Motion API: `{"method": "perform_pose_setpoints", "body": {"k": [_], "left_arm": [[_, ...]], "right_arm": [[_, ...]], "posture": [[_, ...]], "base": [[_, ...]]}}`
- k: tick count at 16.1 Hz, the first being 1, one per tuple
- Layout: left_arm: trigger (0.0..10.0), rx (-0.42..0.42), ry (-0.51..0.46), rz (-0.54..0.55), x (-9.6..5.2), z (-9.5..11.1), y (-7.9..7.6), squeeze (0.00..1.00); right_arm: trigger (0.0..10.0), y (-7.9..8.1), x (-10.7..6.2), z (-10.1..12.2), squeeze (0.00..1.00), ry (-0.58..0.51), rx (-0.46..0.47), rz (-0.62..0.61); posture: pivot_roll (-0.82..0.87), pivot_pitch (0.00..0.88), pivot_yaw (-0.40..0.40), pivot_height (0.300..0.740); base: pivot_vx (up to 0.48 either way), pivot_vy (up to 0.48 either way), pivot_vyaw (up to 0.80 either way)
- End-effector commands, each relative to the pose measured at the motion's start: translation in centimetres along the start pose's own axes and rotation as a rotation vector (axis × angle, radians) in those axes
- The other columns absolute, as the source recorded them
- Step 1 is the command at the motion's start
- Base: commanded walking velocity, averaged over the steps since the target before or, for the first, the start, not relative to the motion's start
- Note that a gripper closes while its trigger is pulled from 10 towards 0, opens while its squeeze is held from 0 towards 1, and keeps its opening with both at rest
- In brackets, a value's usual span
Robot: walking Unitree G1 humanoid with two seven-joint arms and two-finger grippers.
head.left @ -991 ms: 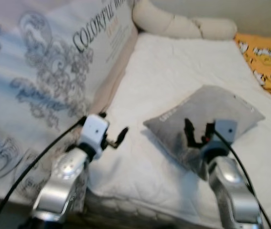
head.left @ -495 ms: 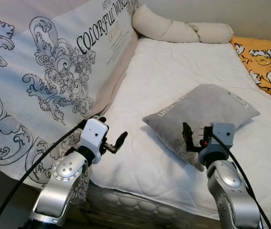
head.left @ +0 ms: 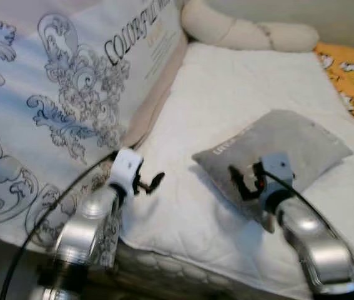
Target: Clean up the room
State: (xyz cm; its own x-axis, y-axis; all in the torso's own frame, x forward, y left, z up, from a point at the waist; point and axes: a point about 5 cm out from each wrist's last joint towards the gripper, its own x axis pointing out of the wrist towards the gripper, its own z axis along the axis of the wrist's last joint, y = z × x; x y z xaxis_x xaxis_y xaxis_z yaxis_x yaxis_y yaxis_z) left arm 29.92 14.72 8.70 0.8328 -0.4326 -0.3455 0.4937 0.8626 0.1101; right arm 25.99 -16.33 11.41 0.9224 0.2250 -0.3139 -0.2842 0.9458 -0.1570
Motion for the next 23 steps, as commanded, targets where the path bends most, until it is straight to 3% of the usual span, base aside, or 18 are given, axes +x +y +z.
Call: {"method": "perform_pose_setpoints", "body": {"k": [1,3,4,5,7,9,13,17,19,21,23], "left_arm": [[10.0,0.016,0.051,-0.007,0.7,-0.7,0.1,1.00],[10.0,0.022,0.104,0.040,1.8,-1.0,0.9,1.00],[10.0,0.047,0.160,0.098,3.0,-1.3,2.1,0.98],[10.0,0.052,0.167,0.101,3.2,-1.3,2.3,0.61],[10.0,0.069,0.233,0.099,3.8,-1.7,2.7,0.04],[10.0,0.102,0.310,0.142,4.1,-2.3,3.3,0.00],[10.0,0.108,0.427,0.173,4.0,-3.2,3.8,0.00],[10.0,0.020,0.518,0.112,3.8,-4.5,3.1,0.00],[10.0,-0.001,0.495,0.151,3.7,-4.6,3.3,0.00],[10.0,-0.089,0.411,0.247,4.0,-3.5,4.0,0.00],[10.0,-0.153,0.409,0.256,4.1,-3.5,3.9,0.00]], "right_arm": [[10.0,0.3,-0.5,0.4,0.00,0.008,-0.020,0.099],[10.0,-0.1,-1.2,1.1,0.00,0.012,-0.058,0.214],[10.0,-0.7,-2.3,2.3,0.00,0.002,-0.085,0.357],[10.0,-0.7,-2.5,2.5,0.00,0.006,-0.091,0.382],[10.0,-1.0,-3.6,3.3,0.00,0.028,-0.125,0.500],[10.0,-1.0,-4.8,3.5,0.00,0.079,-0.130,0.605],[10.0,-0.6,-5.3,3.4,0.00,0.113,-0.119,0.664],[10.0,-0.5,-5.3,2.9,0.00,0.164,-0.119,0.715],[10.0,-0.2,-5.3,3.1,0.00,0.156,-0.111,0.728],[10.0,-0.1,-5.3,3.2,0.00,0.158,-0.108,0.738],[10.0,0.0,-5.5,3.1,0.00,0.169,-0.109,0.751]], "posture": [[-0.05,0.000,-0.015,0.740],[-0.08,0.000,-0.003,0.740],[-0.12,0.000,0.008,0.740],[-0.12,0.000,0.008,0.740],[-0.17,0.000,0.014,0.740],[-0.19,0.000,0.018,0.740],[-0.19,0.000,0.012,0.740],[-0.18,0.000,0.006,0.740],[-0.19,0.000,0.007,0.740],[-0.21,0.000,0.003,0.740],[-0.22,0.000,0.000,0.740]], "base": [[0.000,0.000,0.00],[0.000,0.000,0.00],[0.000,0.000,0.00],[0.000,0.000,0.00],[0.000,0.000,0.00],[0.000,0.000,0.00],[0.000,0.000,0.00],[0.000,0.000,0.00],[0.000,0.000,0.00],[0.000,0.000,0.00],[0.000,0.000,0.00]]}}
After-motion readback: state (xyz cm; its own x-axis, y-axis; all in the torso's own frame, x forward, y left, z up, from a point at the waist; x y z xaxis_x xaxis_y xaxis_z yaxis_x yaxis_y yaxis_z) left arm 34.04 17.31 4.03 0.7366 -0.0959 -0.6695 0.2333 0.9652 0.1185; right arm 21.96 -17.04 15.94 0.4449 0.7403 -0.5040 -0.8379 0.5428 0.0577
